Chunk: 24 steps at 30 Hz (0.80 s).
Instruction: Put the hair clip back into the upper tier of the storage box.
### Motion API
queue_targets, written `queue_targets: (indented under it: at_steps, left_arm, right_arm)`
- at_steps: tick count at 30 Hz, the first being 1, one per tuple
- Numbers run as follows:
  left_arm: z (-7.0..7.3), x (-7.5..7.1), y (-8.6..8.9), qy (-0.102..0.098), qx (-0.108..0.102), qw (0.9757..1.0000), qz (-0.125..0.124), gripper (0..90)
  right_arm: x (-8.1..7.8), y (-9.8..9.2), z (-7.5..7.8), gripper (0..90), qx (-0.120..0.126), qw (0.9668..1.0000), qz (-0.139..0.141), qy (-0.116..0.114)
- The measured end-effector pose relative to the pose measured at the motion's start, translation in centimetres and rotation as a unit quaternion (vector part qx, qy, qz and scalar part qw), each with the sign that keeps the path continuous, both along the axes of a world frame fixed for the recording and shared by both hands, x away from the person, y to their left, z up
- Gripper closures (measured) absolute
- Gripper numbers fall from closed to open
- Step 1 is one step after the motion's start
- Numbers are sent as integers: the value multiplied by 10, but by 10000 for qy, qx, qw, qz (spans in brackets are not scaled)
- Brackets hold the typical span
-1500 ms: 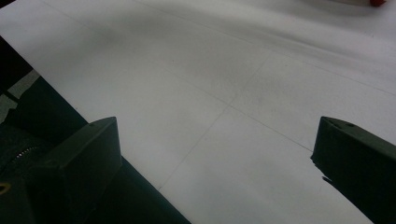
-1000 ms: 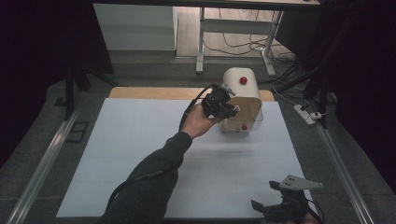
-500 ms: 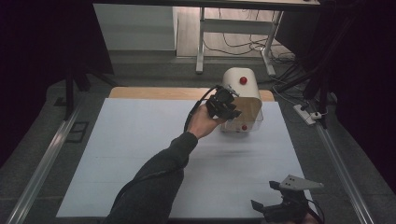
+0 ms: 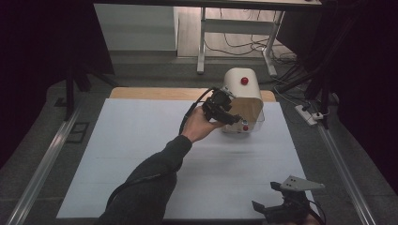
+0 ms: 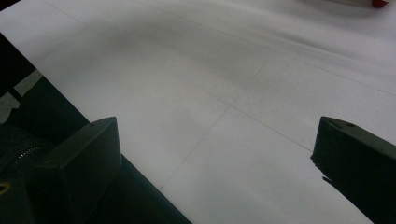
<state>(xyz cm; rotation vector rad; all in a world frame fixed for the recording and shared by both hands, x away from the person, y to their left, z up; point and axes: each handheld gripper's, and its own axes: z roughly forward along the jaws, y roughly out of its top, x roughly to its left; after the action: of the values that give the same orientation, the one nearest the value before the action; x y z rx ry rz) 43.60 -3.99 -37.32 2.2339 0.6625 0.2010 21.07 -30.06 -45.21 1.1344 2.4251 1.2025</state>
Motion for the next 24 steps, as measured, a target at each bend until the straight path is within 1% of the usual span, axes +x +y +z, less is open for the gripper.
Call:
queue_targets:
  at_steps: [3, 6, 7, 9, 11, 14, 16, 18, 20, 24]
  left_arm:
    - [-3, -3, 3, 36, -18, 10000, 9, 333]
    - [-6, -6, 7, 90, -51, 9999, 13, 259]
    - [-7, -7, 8, 136, -62, 9999, 11, 251]
    - [-9, -9, 11, 163, -30, 9999, 20, 232]
    - [-11, -11, 14, 207, -65, 9998, -4, 219]
    - [-13, -14, 18, 307, -114, 9994, -80, 170]
    - [-14, -18, 20, 272, -110, 9995, -121, 145]
    - [-15, -23, 22, 292, -166, 9992, -193, 129]
    - [-15, -28, 25, 241, -180, 9994, -171, 113]
    - [-18, -35, 31, 246, -93, 9995, -198, 66]
  right_arm:
    - [0, 0, 0, 11, -9, 10000, 11, 1]
    - [0, 0, 0, 11, -13, 10000, 18, 0]
    - [0, 0, 0, 11, -13, 10000, 19, 0]
    - [0, 0, 0, 11, -9, 10000, 23, 3]
    - [0, 0, 0, 11, -8, 10000, 28, 3]
    - [0, 0, 0, 11, -8, 10000, 25, 5]
    - [0, 0, 0, 11, -6, 10000, 26, 7]
    - [0, 0, 0, 11, -8, 10000, 27, 7]
    - [0, 0, 0, 11, 0, 10000, 21, 14]
    - [0, 0, 0, 11, 2, 10000, 22, 17]
